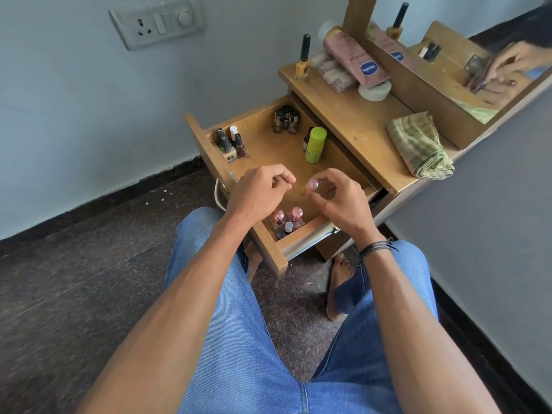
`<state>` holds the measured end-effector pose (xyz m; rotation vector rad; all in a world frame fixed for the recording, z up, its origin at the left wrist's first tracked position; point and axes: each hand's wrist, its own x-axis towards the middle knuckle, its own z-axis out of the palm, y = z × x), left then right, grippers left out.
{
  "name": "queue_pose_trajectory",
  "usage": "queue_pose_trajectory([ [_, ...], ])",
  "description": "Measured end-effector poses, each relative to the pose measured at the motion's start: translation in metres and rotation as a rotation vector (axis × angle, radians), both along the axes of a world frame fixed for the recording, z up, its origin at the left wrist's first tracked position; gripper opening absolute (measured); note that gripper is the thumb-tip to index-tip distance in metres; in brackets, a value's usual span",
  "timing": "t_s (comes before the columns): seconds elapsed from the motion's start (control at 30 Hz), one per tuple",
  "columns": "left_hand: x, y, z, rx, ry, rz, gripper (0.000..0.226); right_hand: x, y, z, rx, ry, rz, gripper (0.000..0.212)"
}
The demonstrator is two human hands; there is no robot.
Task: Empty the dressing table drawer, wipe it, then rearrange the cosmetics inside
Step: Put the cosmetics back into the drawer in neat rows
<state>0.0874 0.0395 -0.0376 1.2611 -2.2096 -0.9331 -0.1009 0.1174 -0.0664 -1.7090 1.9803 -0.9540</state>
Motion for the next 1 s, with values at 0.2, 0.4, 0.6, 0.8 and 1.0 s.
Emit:
queue_pose_trajectory([
  [0.2,0.007,-0.005,0.000,-0.045,0.157,0.057,0.015,0.019,-0.006,0.000,-0.106,-0.081,-0.022,0.015],
  [0.4,0.009,-0.005,0.000,-0.021,0.089,-0.063,0.018,0.028,-0.011,-0.003,-0.149,-0.034,-0.028,0.014],
  [0.6,0.006,-0.006,-0.005,-0.086,-0.047,-0.054,0.025,0.027,-0.014,-0.005,-0.136,-0.047,-0.022,0.022],
  [0.8,0.001,-0.003,-0.010,-0.203,-0.170,-0.044,0.022,0.024,-0.015,-0.005,-0.118,-0.195,-0.024,0.028],
  [1.0,0.002,-0.002,-0.011,-0.197,-0.140,-0.019,0.019,0.023,-0.012,-0.004,-0.094,-0.286,0.002,0.025],
])
